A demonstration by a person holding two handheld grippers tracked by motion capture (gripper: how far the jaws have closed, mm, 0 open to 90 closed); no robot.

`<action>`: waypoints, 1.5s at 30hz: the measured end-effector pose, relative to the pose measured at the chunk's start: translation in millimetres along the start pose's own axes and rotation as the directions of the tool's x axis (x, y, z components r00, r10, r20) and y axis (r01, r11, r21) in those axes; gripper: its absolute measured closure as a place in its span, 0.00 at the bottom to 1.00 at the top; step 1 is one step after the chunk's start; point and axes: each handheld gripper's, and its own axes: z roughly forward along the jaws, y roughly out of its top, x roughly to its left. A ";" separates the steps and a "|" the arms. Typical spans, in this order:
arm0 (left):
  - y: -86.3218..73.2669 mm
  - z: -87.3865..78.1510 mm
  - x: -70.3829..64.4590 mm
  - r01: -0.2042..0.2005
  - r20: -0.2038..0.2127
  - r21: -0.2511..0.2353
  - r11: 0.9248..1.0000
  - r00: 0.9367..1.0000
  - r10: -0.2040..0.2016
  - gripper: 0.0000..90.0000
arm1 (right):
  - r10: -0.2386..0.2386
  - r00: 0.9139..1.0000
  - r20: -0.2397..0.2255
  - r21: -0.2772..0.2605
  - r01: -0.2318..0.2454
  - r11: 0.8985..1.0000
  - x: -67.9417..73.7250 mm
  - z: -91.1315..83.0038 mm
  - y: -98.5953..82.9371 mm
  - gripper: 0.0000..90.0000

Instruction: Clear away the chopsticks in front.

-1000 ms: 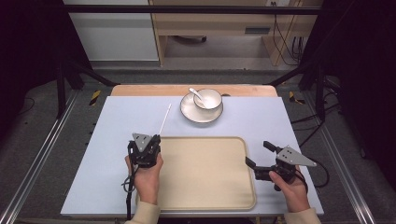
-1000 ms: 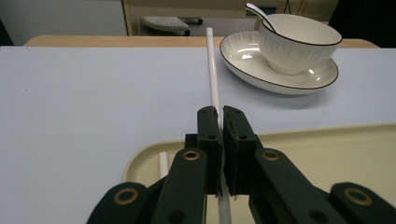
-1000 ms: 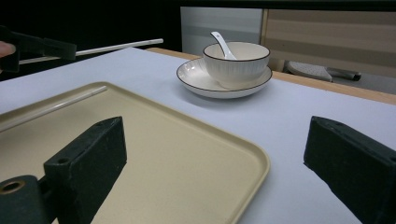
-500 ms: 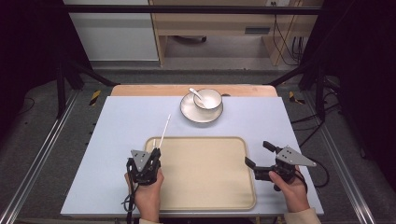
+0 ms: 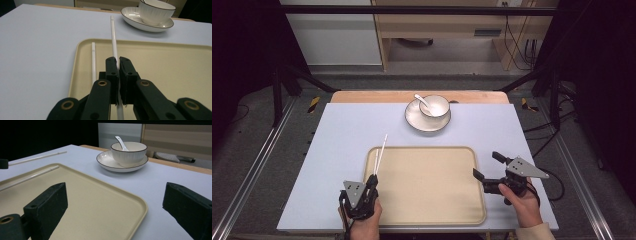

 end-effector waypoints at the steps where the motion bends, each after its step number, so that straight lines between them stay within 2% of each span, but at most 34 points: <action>1: -2.0 -1.1 -0.2 0.001 -0.002 0.003 1.000 1.000 -0.001 0.95 | 0.001 1.000 0.000 -0.001 -0.001 1.000 0.1 0.3 -0.2 0.07; 7: -16.3 -7.1 1.1 0.014 -0.016 0.032 0.999 1.000 -0.014 0.95 | 0.002 1.000 -0.003 0.003 -0.002 1.000 0.6 1.0 -0.5 0.07; 12: -21.0 -8.8 1.4 0.005 -0.037 0.051 0.999 0.999 -0.003 0.95 | 0.001 1.000 -0.005 0.003 -0.001 1.000 0.5 1.0 -0.6 0.07; 28: -28.3 -4.6 -1.4 -0.005 -0.050 0.083 0.997 0.999 0.009 0.95 | 0.001 1.000 -0.008 0.003 -0.001 1.000 0.5 1.1 -0.5 0.07; 45: -33.3 -4.1 -3.4 0.015 -0.049 0.100 0.995 0.999 -0.010 0.95 | 0.001 1.000 -0.008 0.003 -0.001 1.000 0.6 1.1 -0.5 0.07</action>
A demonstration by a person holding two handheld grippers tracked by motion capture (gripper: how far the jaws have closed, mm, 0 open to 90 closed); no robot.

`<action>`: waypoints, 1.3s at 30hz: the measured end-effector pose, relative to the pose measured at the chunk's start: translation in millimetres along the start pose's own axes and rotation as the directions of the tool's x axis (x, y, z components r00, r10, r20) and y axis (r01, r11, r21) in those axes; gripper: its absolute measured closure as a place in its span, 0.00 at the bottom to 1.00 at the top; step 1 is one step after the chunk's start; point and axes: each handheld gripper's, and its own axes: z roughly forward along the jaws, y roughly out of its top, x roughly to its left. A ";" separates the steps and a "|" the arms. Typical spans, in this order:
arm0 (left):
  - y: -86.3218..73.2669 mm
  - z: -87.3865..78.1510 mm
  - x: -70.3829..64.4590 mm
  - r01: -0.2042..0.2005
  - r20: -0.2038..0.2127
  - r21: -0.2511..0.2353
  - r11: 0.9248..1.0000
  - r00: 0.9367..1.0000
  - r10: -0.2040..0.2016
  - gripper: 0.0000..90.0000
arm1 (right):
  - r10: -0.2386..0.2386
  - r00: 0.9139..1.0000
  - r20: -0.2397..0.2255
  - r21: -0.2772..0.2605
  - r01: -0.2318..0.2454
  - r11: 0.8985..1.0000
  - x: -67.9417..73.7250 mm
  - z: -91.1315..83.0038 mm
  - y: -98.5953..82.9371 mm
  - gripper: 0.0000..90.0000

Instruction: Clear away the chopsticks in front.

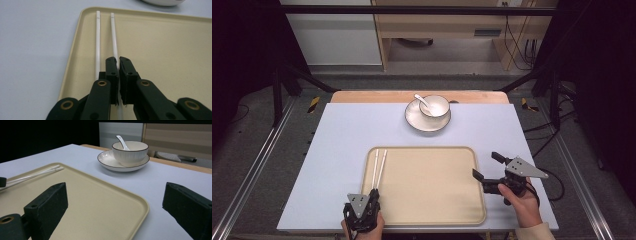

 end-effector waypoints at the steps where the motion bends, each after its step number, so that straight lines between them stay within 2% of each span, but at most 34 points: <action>1: -0.7 0.3 0.2 0.002 0.000 0.003 1.000 1.000 -0.002 0.95 | 0.001 1.000 0.000 0.001 -0.001 1.000 0.1 -0.1 0.0 0.07; 9: -3.9 2.8 1.1 0.007 0.009 0.023 1.000 1.000 -0.007 0.94 | -0.001 1.000 0.001 0.000 0.001 1.000 0.1 0.0 0.0 0.07; 13: -2.8 2.2 1.4 0.010 0.009 0.011 1.000 1.000 -0.010 0.86 | -0.002 1.000 0.001 0.000 0.002 1.000 -0.1 -0.2 0.0 0.07; 16: 1.9 -0.1 1.5 0.005 0.017 -0.010 1.000 1.000 -0.004 0.77 | -0.004 1.000 0.003 -0.002 0.004 1.000 -0.3 -0.9 -0.1 0.07; 18: 9.1 -0.7 3.0 -0.018 0.036 -0.036 0.999 0.999 0.019 0.70 | 0.003 1.000 0.004 -0.001 -0.003 1.000 -0.2 -1.3 0.1 0.07; 19: 15.4 1.1 3.8 -0.042 0.060 -0.028 0.999 0.997 0.044 0.66 | 0.002 1.000 0.004 -0.002 -0.002 1.000 -0.4 -1.4 0.1 0.07; 23: 40.9 6.3 10.3 -0.090 0.116 -0.066 0.994 0.988 0.097 0.50 | -0.002 1.000 0.006 -0.004 0.002 1.000 -0.9 -1.0 0.3 0.07; 27: 67.3 20.3 17.3 -0.147 0.189 -0.073 0.986 0.969 0.158 0.41 | -0.005 1.000 0.009 -0.002 0.005 1.000 -1.9 -1.4 0.3 0.07; 28: 71.5 23.5 18.8 -0.147 0.205 -0.069 0.987 0.966 0.158 0.40 | -0.006 1.000 0.009 -0.003 0.006 1.000 -2.2 -1.6 0.2 0.07; 30: 82.3 31.9 22.4 -0.190 0.231 -0.065 0.980 0.952 0.200 0.35 | -0.002 1.000 0.011 -0.007 0.002 1.000 -2.4 -1.9 0.3 0.07; 31: 88.1 36.2 24.2 -0.232 0.245 -0.062 0.971 0.939 0.240 0.34 | -0.005 1.000 0.012 -0.007 0.005 1.000 -2.8 -2.1 0.3 0.06; 32: 92.2 39.6 25.2 -0.252 0.264 -0.068 0.965 0.928 0.261 0.32 | -0.008 1.000 0.013 -0.008 0.008 1.000 -3.4 -2.4 0.2 0.06; 33: 96.2 42.3 27.1 -0.260 0.289 -0.075 0.963 0.918 0.271 0.30 | -0.004 1.000 0.013 -0.009 0.004 1.000 -3.2 -2.5 0.4 0.06; 34: 98.7 44.1 28.7 -0.262 0.301 -0.090 0.961 0.913 0.277 0.29 | -0.005 1.000 0.013 -0.010 0.005 1.000 -3.3 -2.5 0.4 0.06; 35: 103.6 46.6 33.3 -0.272 0.326 -0.110 0.956 0.898 0.294 0.27 | -0.007 1.000 0.013 -0.010 0.007 1.000 -3.4 -2.5 0.4 0.06; 37: 109.1 48.1 40.1 -0.261 0.360 -0.130 0.957 0.886 0.291 0.22 | -0.010 1.000 0.011 -0.012 0.010 1.000 -3.2 -2.7 0.4 0.06; 39: 114.4 47.6 49.3 -0.250 0.396 -0.155 0.956 0.871 0.292 0.19 | -0.013 1.000 0.009 -0.017 0.013 1.000 -3.2 -2.9 0.5 0.06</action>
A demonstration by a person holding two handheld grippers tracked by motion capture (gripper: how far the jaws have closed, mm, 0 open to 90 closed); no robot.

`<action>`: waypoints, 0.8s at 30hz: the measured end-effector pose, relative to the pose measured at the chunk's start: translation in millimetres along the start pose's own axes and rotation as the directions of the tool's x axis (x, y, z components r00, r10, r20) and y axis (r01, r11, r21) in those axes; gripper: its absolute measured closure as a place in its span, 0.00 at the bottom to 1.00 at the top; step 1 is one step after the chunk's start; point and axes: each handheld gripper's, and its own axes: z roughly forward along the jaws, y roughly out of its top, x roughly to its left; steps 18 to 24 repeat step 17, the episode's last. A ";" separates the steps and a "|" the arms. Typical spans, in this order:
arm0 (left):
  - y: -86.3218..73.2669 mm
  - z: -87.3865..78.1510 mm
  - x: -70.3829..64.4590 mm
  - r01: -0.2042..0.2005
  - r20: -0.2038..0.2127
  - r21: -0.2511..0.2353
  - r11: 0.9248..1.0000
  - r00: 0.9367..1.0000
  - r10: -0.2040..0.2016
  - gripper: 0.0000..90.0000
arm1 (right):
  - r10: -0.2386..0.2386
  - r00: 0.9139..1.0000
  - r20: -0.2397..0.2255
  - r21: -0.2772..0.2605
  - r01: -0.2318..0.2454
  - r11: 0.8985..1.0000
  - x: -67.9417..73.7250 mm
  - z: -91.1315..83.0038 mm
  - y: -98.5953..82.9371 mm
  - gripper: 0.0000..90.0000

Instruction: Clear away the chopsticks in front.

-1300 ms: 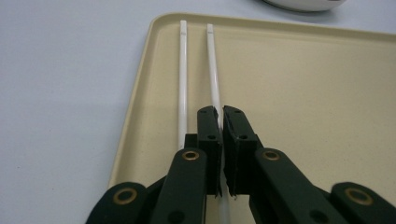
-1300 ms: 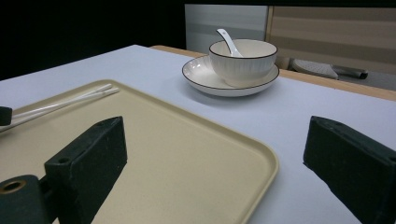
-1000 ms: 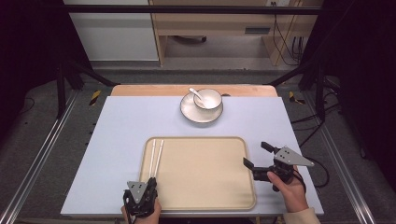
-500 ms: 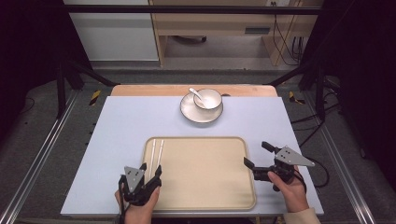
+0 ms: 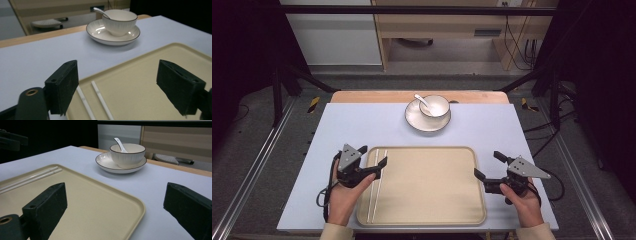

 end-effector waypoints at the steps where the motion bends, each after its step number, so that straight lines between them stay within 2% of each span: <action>1: 1.0 -2.3 3.3 -0.005 0.005 -0.009 1.000 1.000 0.005 0.17 | -0.001 1.000 -0.001 0.000 0.001 1.000 0.0 -0.2 0.1 0.06; 5: 2.5 -16.6 19.9 -0.034 0.022 -0.039 0.999 0.999 0.035 0.11 | -0.002 1.000 0.003 -0.001 0.002 1.000 -0.3 -0.4 -0.1 0.06; 10: -7.7 -32.5 36.7 -0.044 0.029 -0.071 0.996 0.999 0.046 0.08 | -0.003 1.000 0.010 0.000 0.003 1.000 -0.8 -0.7 0.0 0.06; 12: -11.8 -37.0 42.4 -0.031 0.022 -0.090 0.995 0.999 0.033 0.07 | -0.002 1.000 0.012 -0.005 0.002 1.000 -1.4 -1.3 -0.1 0.06; 14: -15.1 -40.1 49.0 0.015 0.023 -0.116 0.993 1.000 -0.013 0.07 | -0.008 1.000 0.015 0.000 0.008 1.000 -2.0 -1.9 -0.4 0.05; 15: -15.8 -40.9 51.1 0.023 0.024 -0.117 0.993 1.000 -0.020 0.07 | -0.011 1.000 0.016 0.002 0.011 1.000 -2.2 -2.0 -0.4 0.05; 17: -17.6 -43.6 54.9 0.023 0.018 -0.117 0.993 1.000 -0.021 0.07 | -0.013 1.000 0.017 0.003 0.013 1.000 -2.1 -2.0 -0.2 0.05; 24: -17.6 -43.6 54.9 0.023 0.018 -0.117 0.993 1.000 -0.021 0.07 | -0.013 1.000 0.017 0.003 0.013 1.000 -2.1 -2.0 -0.2 0.05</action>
